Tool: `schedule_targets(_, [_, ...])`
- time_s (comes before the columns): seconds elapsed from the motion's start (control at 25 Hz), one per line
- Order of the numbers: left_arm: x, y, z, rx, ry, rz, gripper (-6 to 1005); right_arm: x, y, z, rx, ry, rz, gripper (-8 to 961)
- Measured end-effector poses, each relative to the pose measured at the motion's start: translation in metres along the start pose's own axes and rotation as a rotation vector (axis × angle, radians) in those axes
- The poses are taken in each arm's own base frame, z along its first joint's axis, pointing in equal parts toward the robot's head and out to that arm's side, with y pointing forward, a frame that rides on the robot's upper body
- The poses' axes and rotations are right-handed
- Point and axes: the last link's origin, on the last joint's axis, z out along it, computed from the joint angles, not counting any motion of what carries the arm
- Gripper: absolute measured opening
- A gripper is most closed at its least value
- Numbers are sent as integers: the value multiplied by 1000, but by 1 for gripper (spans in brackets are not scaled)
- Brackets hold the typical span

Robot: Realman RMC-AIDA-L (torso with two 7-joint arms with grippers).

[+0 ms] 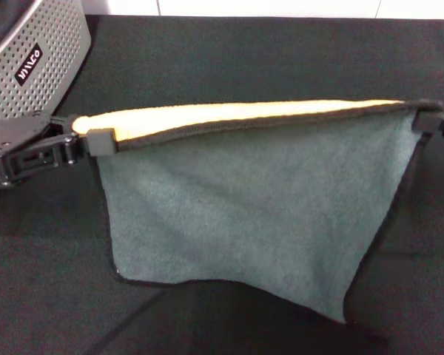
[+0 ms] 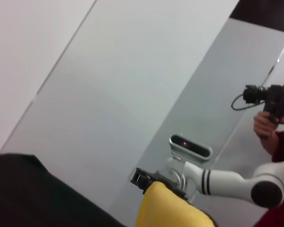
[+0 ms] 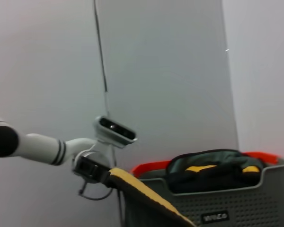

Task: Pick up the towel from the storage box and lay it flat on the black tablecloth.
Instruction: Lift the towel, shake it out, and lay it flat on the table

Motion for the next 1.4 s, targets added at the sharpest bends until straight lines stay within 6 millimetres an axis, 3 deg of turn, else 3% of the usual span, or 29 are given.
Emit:
schedule_targets(0.28, [-1,1,1,-5,16,-5,31,-15,-3,-7,-6,-21,-60,20])
schedule_targets(0.88, [-3,23,12,-154,-49,20,31,-40,25,-25,-199,-125,-96,21])
schedule_targets(1.2, [0,44,10,-249,-86,28,31,-38,50,-28,-258,-148,-76,21])
schedule_targets(1.4, [-1,43,6,-231,-112,0,31,-31,52,-25,-234,-137,-38,22])
